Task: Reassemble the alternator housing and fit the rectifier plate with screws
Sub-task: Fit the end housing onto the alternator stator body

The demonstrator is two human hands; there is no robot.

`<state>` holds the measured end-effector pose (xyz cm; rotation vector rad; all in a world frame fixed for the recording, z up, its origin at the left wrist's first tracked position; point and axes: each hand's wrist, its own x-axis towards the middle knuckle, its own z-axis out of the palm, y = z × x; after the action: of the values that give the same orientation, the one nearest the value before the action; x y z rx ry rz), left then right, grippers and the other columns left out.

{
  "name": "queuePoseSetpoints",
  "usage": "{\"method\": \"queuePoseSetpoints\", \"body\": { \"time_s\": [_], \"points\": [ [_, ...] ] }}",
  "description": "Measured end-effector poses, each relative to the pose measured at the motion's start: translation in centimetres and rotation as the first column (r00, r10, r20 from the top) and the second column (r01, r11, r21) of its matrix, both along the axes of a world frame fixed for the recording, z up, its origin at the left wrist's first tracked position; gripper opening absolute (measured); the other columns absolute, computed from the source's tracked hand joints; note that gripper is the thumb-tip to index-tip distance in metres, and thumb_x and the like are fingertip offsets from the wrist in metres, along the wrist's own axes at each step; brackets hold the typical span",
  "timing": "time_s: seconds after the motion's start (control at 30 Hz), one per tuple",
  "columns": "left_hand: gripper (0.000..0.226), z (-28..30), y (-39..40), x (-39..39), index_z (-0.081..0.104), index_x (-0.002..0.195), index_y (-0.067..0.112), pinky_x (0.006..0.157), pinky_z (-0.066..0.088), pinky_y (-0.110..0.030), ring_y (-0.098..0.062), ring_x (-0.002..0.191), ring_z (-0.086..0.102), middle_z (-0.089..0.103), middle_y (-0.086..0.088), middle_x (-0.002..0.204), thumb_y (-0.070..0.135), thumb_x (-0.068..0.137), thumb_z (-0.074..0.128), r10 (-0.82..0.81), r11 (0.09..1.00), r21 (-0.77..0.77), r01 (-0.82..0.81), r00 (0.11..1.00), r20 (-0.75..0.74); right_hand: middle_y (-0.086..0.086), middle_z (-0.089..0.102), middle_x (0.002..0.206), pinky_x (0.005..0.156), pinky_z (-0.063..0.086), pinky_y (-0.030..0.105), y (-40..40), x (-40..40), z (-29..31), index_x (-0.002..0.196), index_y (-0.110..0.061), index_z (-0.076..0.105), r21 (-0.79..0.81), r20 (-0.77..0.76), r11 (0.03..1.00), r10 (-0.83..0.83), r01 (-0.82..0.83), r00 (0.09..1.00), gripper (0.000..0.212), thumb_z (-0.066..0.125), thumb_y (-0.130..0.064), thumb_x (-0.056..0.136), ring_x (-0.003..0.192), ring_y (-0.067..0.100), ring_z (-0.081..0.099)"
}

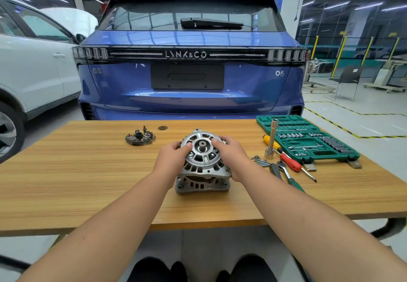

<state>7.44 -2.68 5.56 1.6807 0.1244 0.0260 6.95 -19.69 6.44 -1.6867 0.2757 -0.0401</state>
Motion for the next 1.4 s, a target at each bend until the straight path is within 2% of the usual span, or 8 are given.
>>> {"method": "queuePoseSetpoints", "body": {
  "time_s": [0.2, 0.33, 0.47, 0.67, 0.77, 0.9, 1.23, 1.4],
  "points": [
    [0.040, 1.7, 0.4, 0.6, 0.059, 0.127, 0.019, 0.068, 0.058, -0.039, -0.028, 0.092, 0.069, 0.067, -0.003, 0.104, 0.043, 0.096, 0.065, -0.030, 0.978, 0.202, 0.042, 0.997, -0.065, 0.004, 0.064, 0.119, 0.097, 0.053, 0.053, -0.2, 0.6, 1.1, 0.127, -0.026, 0.055, -0.072, -0.016, 0.997, 0.008, -0.009, 1.000, 0.033, 0.060, -0.037, 0.096, 0.109, 0.029, 0.062],
    [0.053, 3.2, -0.1, 1.4, 0.050, 0.141, 0.020, 0.088, 0.055, -0.046, -0.029, 0.107, 0.060, 0.061, -0.005, 0.121, 0.054, 0.101, 0.050, -0.054, 0.945, 0.318, 0.080, 0.994, -0.090, 0.006, 0.065, 0.120, 0.097, 0.053, 0.053, 0.1, 1.3, 1.9, 0.133, -0.024, 0.053, -0.225, -0.043, 0.973, 0.049, -0.057, 0.998, 0.044, 0.050, -0.048, 0.097, 0.108, 0.031, 0.064],
    [0.048, 3.4, -1.0, 1.8, 0.056, 0.139, 0.023, 0.084, 0.057, -0.042, -0.022, 0.096, 0.065, 0.068, 0.003, 0.107, 0.053, 0.105, 0.039, -0.093, 0.919, 0.382, 0.097, 0.995, -0.030, 0.005, 0.073, 0.111, 0.093, 0.057, 0.050, 0.0, 2.1, 2.0, 0.132, -0.022, 0.060, -0.295, -0.056, 0.950, 0.084, -0.097, 0.995, 0.048, 0.046, -0.055, 0.099, 0.098, 0.028, 0.070],
    [0.048, 3.5, -1.7, 2.8, 0.054, 0.145, 0.025, 0.086, 0.043, -0.037, -0.029, 0.119, 0.058, 0.063, -0.007, 0.137, 0.045, 0.108, 0.030, -0.118, 0.832, 0.544, 0.106, 0.993, -0.013, 0.006, 0.074, 0.098, 0.083, 0.060, 0.044, -0.2, 3.7, 3.0, 0.131, -0.014, 0.059, -0.313, -0.127, 0.943, 0.072, -0.109, 0.989, 0.059, 0.055, -0.057, 0.091, 0.087, 0.028, 0.072],
    [0.052, 3.4, -1.6, 3.2, 0.052, 0.146, 0.026, 0.092, 0.047, -0.040, -0.029, 0.119, 0.059, 0.063, -0.007, 0.136, 0.049, 0.107, 0.029, -0.136, 0.814, 0.565, 0.133, 0.990, -0.036, 0.006, 0.073, 0.099, 0.085, 0.058, 0.042, 0.2, 4.4, 2.7, 0.125, -0.012, 0.061, -0.339, -0.145, 0.934, 0.062, -0.109, 0.987, 0.064, 0.052, -0.063, 0.087, 0.088, 0.027, 0.071],
    [0.054, 3.1, -1.6, 3.8, 0.050, 0.149, 0.028, 0.098, 0.046, -0.042, -0.031, 0.127, 0.055, 0.059, -0.006, 0.143, 0.052, 0.106, 0.029, -0.145, 0.787, 0.603, 0.130, 0.989, -0.023, -0.001, 0.055, 0.073, 0.057, 0.039, 0.031, 0.3, 4.7, 1.7, 0.101, -0.020, 0.052, -0.492, -0.060, 0.869, 0.027, -0.053, 0.998, 0.056, 0.043, -0.074, 0.090, 0.065, 0.020, 0.054],
    [0.052, 2.3, -1.6, 4.3, 0.056, 0.140, 0.025, 0.077, 0.042, -0.037, -0.023, 0.101, 0.059, 0.066, -0.004, 0.120, 0.053, 0.105, 0.028, -0.125, 0.796, 0.598, 0.092, 0.992, 0.014, 0.002, 0.065, 0.072, 0.066, 0.048, 0.034, 0.2, 5.0, 1.7, 0.085, -0.014, 0.059, -0.510, -0.052, 0.858, 0.036, -0.057, 0.998, 0.062, 0.046, -0.075, 0.089, 0.069, 0.022, 0.062],
    [0.051, 2.6, -1.4, 4.3, 0.055, 0.141, 0.022, 0.086, 0.049, -0.040, -0.027, 0.107, 0.063, 0.067, -0.008, 0.122, 0.049, 0.107, 0.029, -0.135, 0.830, 0.545, 0.117, 0.991, -0.007, 0.004, 0.071, 0.084, 0.070, 0.053, 0.036, 0.3, 5.2, 1.9, 0.114, -0.006, 0.063, -0.514, -0.070, 0.856, 0.024, -0.057, 0.997, 0.077, 0.048, -0.076, 0.087, 0.079, 0.023, 0.069]
  ]
}}
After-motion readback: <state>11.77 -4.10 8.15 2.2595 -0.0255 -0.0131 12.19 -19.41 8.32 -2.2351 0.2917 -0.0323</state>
